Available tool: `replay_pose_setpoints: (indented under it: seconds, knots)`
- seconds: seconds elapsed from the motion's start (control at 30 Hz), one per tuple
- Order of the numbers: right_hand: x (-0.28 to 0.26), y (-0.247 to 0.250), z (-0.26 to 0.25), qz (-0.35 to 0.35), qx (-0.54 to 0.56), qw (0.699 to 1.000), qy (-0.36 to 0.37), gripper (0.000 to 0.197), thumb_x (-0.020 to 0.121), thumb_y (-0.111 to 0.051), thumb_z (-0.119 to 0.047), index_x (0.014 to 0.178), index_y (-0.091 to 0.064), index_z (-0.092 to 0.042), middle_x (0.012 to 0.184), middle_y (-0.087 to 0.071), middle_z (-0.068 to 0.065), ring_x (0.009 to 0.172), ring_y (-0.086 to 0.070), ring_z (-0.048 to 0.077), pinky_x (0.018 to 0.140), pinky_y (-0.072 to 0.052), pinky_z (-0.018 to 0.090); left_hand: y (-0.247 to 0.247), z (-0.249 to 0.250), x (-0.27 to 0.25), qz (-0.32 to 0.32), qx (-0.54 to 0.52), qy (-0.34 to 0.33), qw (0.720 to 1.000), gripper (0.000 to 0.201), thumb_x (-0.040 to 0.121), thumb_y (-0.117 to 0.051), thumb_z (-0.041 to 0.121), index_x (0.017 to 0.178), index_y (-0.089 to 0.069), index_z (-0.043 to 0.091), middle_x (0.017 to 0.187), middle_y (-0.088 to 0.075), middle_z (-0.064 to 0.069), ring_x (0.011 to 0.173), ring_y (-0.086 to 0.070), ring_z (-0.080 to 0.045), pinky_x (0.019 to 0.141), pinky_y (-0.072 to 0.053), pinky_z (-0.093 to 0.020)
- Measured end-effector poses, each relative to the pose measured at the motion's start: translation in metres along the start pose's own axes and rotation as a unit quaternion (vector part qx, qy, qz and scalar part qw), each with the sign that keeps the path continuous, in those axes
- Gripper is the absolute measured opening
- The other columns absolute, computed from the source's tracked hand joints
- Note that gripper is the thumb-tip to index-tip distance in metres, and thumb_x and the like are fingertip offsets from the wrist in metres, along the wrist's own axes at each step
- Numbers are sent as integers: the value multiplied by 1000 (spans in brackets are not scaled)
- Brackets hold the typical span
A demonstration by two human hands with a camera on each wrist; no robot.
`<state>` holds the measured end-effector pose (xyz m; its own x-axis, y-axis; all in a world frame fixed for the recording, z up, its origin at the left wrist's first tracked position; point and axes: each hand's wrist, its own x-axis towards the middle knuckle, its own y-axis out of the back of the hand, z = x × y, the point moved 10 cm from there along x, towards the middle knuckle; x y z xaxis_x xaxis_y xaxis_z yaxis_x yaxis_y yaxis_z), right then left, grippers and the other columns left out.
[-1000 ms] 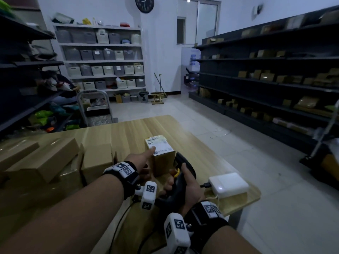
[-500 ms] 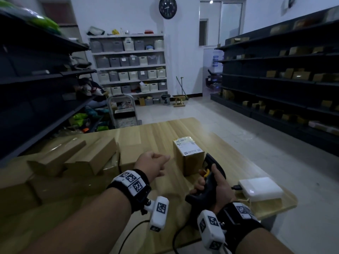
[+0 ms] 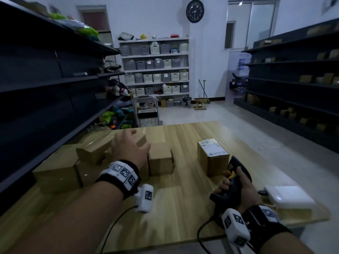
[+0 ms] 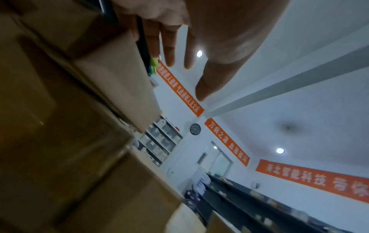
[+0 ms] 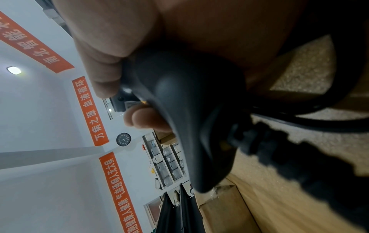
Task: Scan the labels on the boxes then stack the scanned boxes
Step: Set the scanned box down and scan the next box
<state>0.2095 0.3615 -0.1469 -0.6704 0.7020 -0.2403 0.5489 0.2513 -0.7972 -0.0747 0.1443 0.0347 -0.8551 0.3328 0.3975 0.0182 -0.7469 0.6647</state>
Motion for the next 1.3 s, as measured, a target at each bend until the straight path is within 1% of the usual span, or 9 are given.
replay_pose_setpoints:
  seconds: [0.17, 0.33, 0.5, 0.63, 0.73, 0.83, 0.9, 1.07, 1.3]
  knots:
    - [0, -2, 0, -2, 3, 1000, 0, 45, 93, -61, -56, 98, -58, -11, 66, -41, 1, 51, -41, 17, 65, -37, 36, 10, -38, 23, -42, 159, 34, 986, 84, 85, -72, 68, 157, -50, 30, 162, -49, -7, 149, -44, -37, 124, -37, -59]
    - [-3, -4, 0, 1, 1, 1000, 2, 44, 100, -57, -55, 99, -57, -12, 66, -41, 1, 52, -41, 17, 66, -37, 37, 0, -52, 18, -92, 205, 9, 974, 73, 90, -74, 67, 151, -54, 33, 153, -55, -8, 139, -52, -34, 116, -45, -56]
    - [-3, -3, -1, 5, -3, 1000, 5, 44, 101, -55, -56, 99, -57, -12, 66, -41, 1, 51, -42, 16, 66, -38, 37, 5, -55, 7, -76, 83, 8, 994, 76, 90, -78, 62, 155, -54, 30, 154, -51, -8, 140, -51, -33, 114, -51, -57]
    - [-1, -2, 0, 5, -4, 1000, 7, 43, 98, -59, -56, 99, -57, -13, 66, -41, 0, 52, -41, 16, 66, -37, 36, 4, -55, -13, -78, -163, 31, 983, 74, 83, -77, 71, 145, -59, 35, 141, -62, -3, 120, -65, -24, 98, -61, -52]
    - [1, 0, 0, 2, -5, 1000, 10, 44, 89, -64, -56, 99, -57, -14, 65, -42, 0, 50, -42, 16, 65, -37, 36, -10, -61, -45, -105, -386, 133, 907, 50, 94, -81, 53, 135, -64, 27, 125, -73, -2, 109, -71, -22, 82, -57, -39]
    - [-1, -1, -1, 4, -5, 1000, 17, 44, 91, -63, -56, 98, -58, -13, 65, -42, 0, 50, -42, 16, 65, -37, 35, -50, -67, -82, -162, -593, 252, 747, 51, 93, -81, 49, 132, -73, 18, 121, -83, -17, 112, -77, -37, 85, -58, -48]
    - [-4, -3, -1, 8, -5, 1000, 21, 43, 95, -60, -56, 97, -58, -13, 65, -42, 0, 52, -42, 16, 65, -37, 34, -72, -68, -103, -194, -657, 292, 668, 53, 101, -69, 50, 136, -73, 10, 125, -81, -21, 111, -76, -39, 88, -55, -49]
    - [-9, -5, -1, 12, -13, 1000, 24, 42, 100, -58, -55, 90, -54, -15, 65, -42, 0, 50, -42, 16, 63, -40, 35, -110, -77, -141, -235, -682, 349, 598, 63, 108, -56, 55, 142, -70, 5, 132, -77, -26, 119, -72, -41, 114, -51, -58]
    - [-4, -2, 1, 18, -24, 999, 21, 43, 100, -58, -53, 81, -51, -16, 64, -40, 0, 50, -41, 16, 61, -40, 34, -131, -74, -142, -318, -687, 341, 556, 70, 99, -56, 61, 130, -81, 4, 128, -75, -28, 94, -68, -36, 85, -58, -48]
